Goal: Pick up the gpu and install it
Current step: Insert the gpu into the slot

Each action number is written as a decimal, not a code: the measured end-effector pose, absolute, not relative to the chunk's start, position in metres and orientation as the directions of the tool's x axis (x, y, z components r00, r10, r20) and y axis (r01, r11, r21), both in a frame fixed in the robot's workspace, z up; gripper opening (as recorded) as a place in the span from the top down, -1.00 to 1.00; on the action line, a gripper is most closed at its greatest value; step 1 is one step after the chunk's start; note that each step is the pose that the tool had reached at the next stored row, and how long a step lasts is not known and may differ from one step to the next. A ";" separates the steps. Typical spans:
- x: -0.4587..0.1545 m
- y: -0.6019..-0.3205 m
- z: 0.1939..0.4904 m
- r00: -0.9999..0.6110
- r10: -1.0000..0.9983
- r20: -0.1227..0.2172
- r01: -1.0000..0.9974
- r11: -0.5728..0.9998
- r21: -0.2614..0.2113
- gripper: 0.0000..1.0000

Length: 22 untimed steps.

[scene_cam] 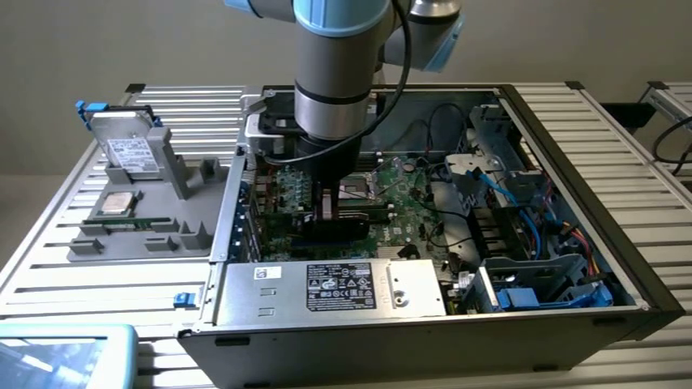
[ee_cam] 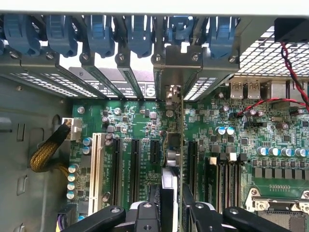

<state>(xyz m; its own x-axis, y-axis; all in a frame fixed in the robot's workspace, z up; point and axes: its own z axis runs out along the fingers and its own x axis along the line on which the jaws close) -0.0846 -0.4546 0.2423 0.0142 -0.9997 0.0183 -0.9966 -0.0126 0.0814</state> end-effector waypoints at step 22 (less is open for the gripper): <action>-0.085 -0.455 0.238 0.014 -1.000 0.018 -0.997 -0.013 0.081 0.44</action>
<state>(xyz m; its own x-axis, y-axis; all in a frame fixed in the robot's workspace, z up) -0.0847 -0.4546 0.2379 0.0141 -0.9997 0.0182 -0.9966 -0.0125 0.0814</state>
